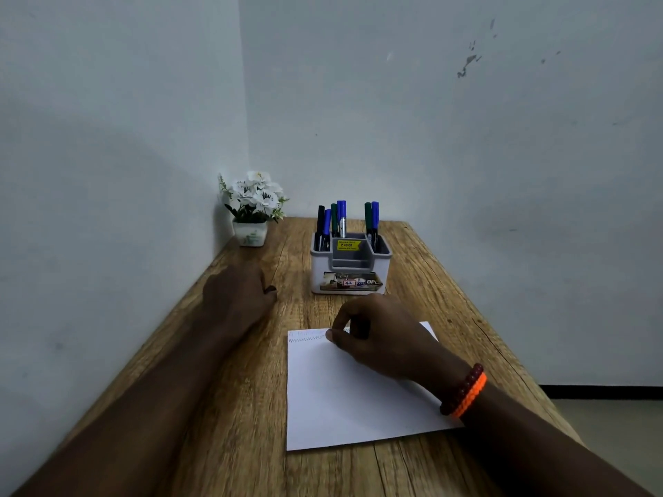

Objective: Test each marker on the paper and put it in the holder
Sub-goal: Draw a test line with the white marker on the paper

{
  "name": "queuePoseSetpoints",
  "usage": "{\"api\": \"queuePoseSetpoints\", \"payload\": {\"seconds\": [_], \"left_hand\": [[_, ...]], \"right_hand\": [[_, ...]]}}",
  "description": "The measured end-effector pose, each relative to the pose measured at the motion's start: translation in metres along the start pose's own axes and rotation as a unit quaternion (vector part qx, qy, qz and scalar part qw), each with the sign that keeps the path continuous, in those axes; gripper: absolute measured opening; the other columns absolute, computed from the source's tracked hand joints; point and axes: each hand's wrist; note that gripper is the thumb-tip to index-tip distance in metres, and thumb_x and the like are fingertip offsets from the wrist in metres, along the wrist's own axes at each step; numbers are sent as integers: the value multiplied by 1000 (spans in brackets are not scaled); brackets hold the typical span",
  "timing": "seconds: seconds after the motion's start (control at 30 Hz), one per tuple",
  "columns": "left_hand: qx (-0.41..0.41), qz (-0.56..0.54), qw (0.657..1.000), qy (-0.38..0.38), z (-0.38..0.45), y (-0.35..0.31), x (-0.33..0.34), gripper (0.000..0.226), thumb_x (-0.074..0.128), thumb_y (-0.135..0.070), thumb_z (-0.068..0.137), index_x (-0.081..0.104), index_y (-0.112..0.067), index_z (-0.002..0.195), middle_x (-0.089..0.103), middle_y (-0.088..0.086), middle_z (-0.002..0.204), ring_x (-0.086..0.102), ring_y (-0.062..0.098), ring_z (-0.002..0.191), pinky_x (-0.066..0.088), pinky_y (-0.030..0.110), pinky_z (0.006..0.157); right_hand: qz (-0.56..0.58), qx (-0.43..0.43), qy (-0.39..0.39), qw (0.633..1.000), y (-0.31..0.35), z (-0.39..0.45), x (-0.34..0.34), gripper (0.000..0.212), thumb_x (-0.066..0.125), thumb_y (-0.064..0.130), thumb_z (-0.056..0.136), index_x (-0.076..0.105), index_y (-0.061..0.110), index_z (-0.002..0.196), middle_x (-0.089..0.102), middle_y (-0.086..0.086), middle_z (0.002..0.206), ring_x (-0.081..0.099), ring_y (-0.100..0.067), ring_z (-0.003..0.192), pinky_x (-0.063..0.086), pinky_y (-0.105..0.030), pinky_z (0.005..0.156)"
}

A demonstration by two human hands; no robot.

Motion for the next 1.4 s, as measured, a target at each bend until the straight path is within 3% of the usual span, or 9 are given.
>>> {"api": "queuePoseSetpoints", "payload": {"seconds": [0.07, 0.17, 0.27, 0.4, 0.53, 0.67, 0.87, 1.07, 1.4], "left_hand": [[-11, -30, 999, 8, -1, -3, -4, 27, 72, -45, 87, 68, -20, 81, 62, -4, 75, 63, 17, 75, 42, 29, 61], [-27, -238, 971, 17, -1, -11, -14, 26, 74, -39, 89, 66, -20, 73, 65, -3, 74, 65, 14, 73, 42, 27, 61], [-40, -420, 906, 46, 2, -22, -25, 33, 70, -42, 92, 74, -11, 80, 66, -1, 68, 58, 3, 54, 41, 19, 54], [-49, -589, 800, 106, -2, -41, -25, 35, 68, -34, 94, 72, -2, 81, 66, 1, 60, 58, 11, 51, 48, 22, 50], [-42, -670, 727, 144, -14, -62, -17, 38, 72, -35, 84, 71, 0, 99, 75, 12, 80, 72, 27, 76, 62, 41, 75], [-8, -679, 716, 161, -19, -64, -17, 44, 73, -33, 82, 69, 2, 109, 76, 14, 86, 73, 27, 79, 59, 34, 70], [25, -662, 731, 165, -23, -64, -16, 42, 73, -37, 81, 72, -5, 108, 75, 13, 89, 71, 24, 79, 55, 34, 67], [28, -660, 733, 164, -26, -65, -15, 39, 74, -33, 84, 72, -4, 110, 76, 18, 95, 74, 29, 83, 54, 35, 67], [38, -668, 723, 172, -26, -66, -14, 35, 72, -36, 82, 78, -9, 103, 75, 13, 93, 70, 21, 83, 58, 34, 75]], "right_hand": [[4, 1, -8, 1000, 0, 0, 0, 17, 72, 35, 99, 77, 21, 106, 66, 14, 88, 62, 0, 68, 46, -9, 57], [46, 13, -75, 996, -3, 1, 3, 11, 75, 31, 96, 78, 20, 96, 71, 13, 82, 65, -1, 68, 47, -10, 58], [112, 44, -145, 982, -4, 3, 4, 10, 76, 30, 95, 77, 21, 93, 72, 11, 80, 67, -3, 70, 51, -14, 60], [271, 84, -141, 948, 3, 3, -2, 22, 68, 34, 100, 76, 15, 93, 75, -4, 80, 74, -20, 73, 60, -28, 59], [432, 115, -101, 889, 14, 2, -6, 34, 61, 39, 103, 77, 9, 106, 77, -19, 92, 77, -26, 78, 65, -38, 70], [479, 140, -81, 863, 18, 2, -8, 40, 56, 41, 106, 73, 5, 103, 69, -21, 78, 71, -29, 65, 64, -38, 63], [441, 149, -78, 882, 16, 0, -11, 43, 54, 45, 106, 72, 5, 99, 71, -10, 73, 59, -19, 47, 44, -26, 42], [420, 151, -67, 892, 14, -2, -12, 43, 55, 50, 104, 74, 15, 87, 61, -7, 68, 45, -12, 47, 33, -21, 42], [382, 162, -99, 904, 11, -1, -13, 53, 63, 53, 97, 78, 3, 87, 57, 1, 57, 42, -4, 41, 32, -19, 41]]}}
Point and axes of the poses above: each hand's wrist, its own z-axis towards the middle knuckle, its own x-axis out of the palm, y = z × x
